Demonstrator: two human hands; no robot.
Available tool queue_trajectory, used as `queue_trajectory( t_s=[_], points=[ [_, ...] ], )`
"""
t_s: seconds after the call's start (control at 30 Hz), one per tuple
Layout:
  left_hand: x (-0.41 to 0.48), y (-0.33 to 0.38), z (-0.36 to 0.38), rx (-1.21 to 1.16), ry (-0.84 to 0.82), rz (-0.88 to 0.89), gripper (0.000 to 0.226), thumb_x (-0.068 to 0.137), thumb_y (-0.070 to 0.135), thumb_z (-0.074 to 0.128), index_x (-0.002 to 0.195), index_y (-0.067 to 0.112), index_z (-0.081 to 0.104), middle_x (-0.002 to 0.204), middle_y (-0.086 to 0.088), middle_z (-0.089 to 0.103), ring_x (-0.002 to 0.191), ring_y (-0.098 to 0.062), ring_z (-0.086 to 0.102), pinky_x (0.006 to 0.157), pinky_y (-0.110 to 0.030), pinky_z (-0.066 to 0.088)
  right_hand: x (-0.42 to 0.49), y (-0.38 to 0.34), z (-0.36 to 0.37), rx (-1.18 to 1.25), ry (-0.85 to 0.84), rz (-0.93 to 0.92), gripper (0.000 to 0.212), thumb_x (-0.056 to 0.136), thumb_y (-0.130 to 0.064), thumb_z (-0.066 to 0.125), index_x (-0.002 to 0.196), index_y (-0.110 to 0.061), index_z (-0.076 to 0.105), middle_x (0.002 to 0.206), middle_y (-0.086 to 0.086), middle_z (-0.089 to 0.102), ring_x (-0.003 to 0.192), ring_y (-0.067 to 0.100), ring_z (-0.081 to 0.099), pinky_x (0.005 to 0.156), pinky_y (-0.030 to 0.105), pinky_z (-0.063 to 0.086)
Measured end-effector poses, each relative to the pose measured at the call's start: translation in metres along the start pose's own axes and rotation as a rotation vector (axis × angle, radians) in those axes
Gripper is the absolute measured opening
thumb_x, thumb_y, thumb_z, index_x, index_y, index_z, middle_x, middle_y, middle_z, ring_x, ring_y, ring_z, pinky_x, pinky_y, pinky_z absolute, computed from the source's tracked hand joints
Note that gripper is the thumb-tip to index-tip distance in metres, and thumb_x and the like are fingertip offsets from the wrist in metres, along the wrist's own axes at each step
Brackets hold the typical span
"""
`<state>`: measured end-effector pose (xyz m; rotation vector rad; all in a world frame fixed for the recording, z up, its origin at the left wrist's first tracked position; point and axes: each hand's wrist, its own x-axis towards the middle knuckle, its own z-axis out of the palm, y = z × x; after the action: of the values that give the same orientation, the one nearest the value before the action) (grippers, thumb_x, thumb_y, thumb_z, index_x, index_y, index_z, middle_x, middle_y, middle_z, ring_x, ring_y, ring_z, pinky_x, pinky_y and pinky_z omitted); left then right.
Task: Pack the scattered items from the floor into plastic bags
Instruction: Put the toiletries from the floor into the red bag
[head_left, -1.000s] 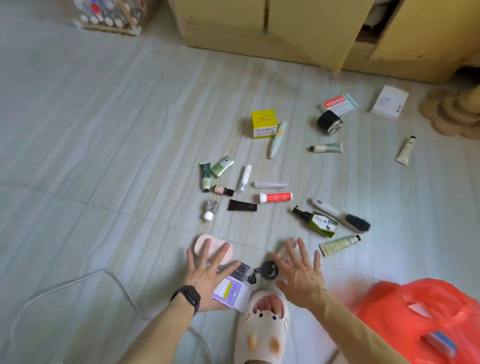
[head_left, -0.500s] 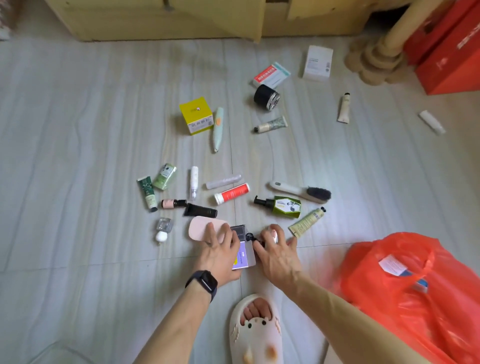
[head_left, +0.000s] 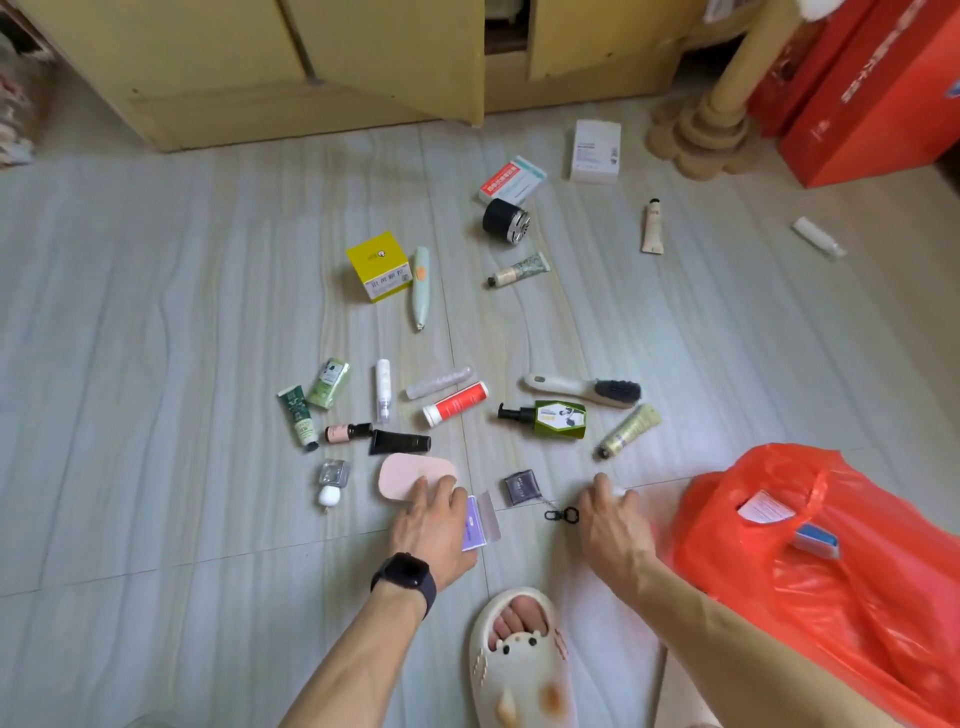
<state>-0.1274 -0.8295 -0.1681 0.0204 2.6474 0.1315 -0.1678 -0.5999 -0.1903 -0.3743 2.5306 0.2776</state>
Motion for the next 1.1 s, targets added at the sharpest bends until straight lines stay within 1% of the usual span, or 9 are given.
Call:
queue_trajectory(
  t_s=[0.07, 0.13, 0.27, 0.37, 0.47, 0.63, 0.77, 0.97, 1.1],
  points=[
    [0.0, 0.004, -0.014, -0.027, -0.022, -0.022, 0.045, 0.081, 0.043, 0.059, 0.118, 0.019, 0.049, 0.123, 0.001, 0.049, 0.114, -0.025, 0.053, 0.086, -0.034, 0.044, -0.009, 0.011, -0.014, 0.183, -0.001, 0.005, 0.032, 0.079, -0.01, 0.064, 0.109, -0.003, 0.054, 0.103, 0.016, 0.051, 0.08, 0.035, 0.06, 0.055, 0.036, 0.039],
    [-0.001, 0.007, -0.031, -0.061, -0.05, -0.044, 0.048, 0.081, 0.049, 0.06, 0.117, 0.021, 0.047, 0.12, 0.001, 0.051, 0.107, -0.024, 0.059, 0.08, -0.034, 0.044, -0.018, 0.02, -0.022, 0.362, 0.009, 0.056, 0.022, 0.096, -0.016, 0.048, 0.116, -0.008, 0.043, 0.108, 0.016, 0.05, 0.086, 0.038, 0.063, 0.062, 0.04, 0.043],
    [-0.01, 0.019, -0.072, -0.082, -0.013, -0.016, 0.057, 0.074, 0.059, 0.062, 0.116, 0.023, 0.047, 0.119, 0.003, 0.052, 0.108, -0.022, 0.06, 0.082, -0.034, 0.049, -0.034, 0.038, -0.072, 0.631, 0.091, 0.004, 0.023, 0.101, -0.033, 0.042, 0.105, -0.013, 0.051, 0.092, 0.009, 0.055, 0.081, 0.035, 0.062, 0.069, 0.04, 0.051],
    [-0.022, 0.037, -0.117, -0.085, 0.076, 0.026, 0.062, 0.072, 0.063, 0.061, 0.118, 0.025, 0.047, 0.123, 0.006, 0.053, 0.111, -0.021, 0.059, 0.079, -0.033, 0.046, -0.052, 0.059, -0.127, 0.567, 0.173, -0.024, 0.025, 0.092, -0.045, 0.056, 0.1, -0.023, 0.065, 0.095, 0.001, 0.051, 0.09, 0.027, 0.063, 0.069, 0.031, 0.048],
    [-0.039, 0.061, -0.17, -0.058, 0.169, 0.081, 0.066, 0.071, 0.067, 0.06, 0.121, 0.027, 0.047, 0.127, 0.008, 0.053, 0.113, -0.021, 0.058, 0.084, -0.034, 0.048, -0.075, 0.088, -0.174, 0.469, 0.249, -0.053, 0.023, 0.089, -0.047, 0.059, 0.103, -0.03, 0.069, 0.103, 0.0, 0.062, 0.094, 0.024, 0.064, 0.065, 0.027, 0.042],
    [-0.063, 0.116, -0.255, 0.01, 0.317, 0.189, 0.059, 0.069, 0.07, 0.06, 0.107, 0.026, 0.048, 0.111, 0.006, 0.055, 0.104, -0.024, 0.06, 0.078, -0.034, 0.047, -0.129, 0.14, -0.243, 0.396, 0.448, -0.078, 0.025, 0.086, -0.047, 0.06, 0.097, -0.029, 0.074, 0.099, 0.0, 0.067, 0.092, 0.024, 0.063, 0.064, 0.026, 0.038],
    [-0.073, 0.178, -0.304, 0.022, 0.402, 0.313, 0.058, 0.07, 0.07, 0.059, 0.107, 0.028, 0.049, 0.109, 0.006, 0.056, 0.102, -0.024, 0.06, 0.078, -0.035, 0.049, -0.173, 0.187, -0.271, 0.446, 0.606, -0.041, 0.023, 0.083, -0.049, 0.062, 0.09, -0.03, 0.074, 0.093, -0.001, 0.066, 0.09, 0.025, 0.062, 0.067, 0.03, 0.047],
    [-0.07, 0.297, -0.293, -0.042, 0.35, 0.45, 0.061, 0.066, 0.073, 0.056, 0.106, 0.028, 0.048, 0.109, 0.005, 0.06, 0.101, -0.026, 0.061, 0.076, -0.037, 0.05, -0.233, 0.26, -0.244, 0.565, 0.675, 0.039, 0.017, 0.083, -0.047, 0.064, 0.083, -0.032, 0.072, 0.081, -0.008, 0.057, 0.082, 0.017, 0.058, 0.07, 0.032, 0.051],
    [-0.064, 0.346, -0.237, -0.11, 0.196, 0.456, 0.053, 0.066, 0.067, 0.058, 0.1, 0.028, 0.048, 0.105, 0.005, 0.062, 0.098, -0.027, 0.062, 0.077, -0.037, 0.051, -0.253, 0.298, -0.193, 0.516, 0.559, 0.095, 0.019, 0.087, -0.049, 0.063, 0.091, -0.033, 0.073, 0.09, -0.007, 0.06, 0.086, 0.018, 0.057, 0.072, 0.033, 0.05]
  ],
)
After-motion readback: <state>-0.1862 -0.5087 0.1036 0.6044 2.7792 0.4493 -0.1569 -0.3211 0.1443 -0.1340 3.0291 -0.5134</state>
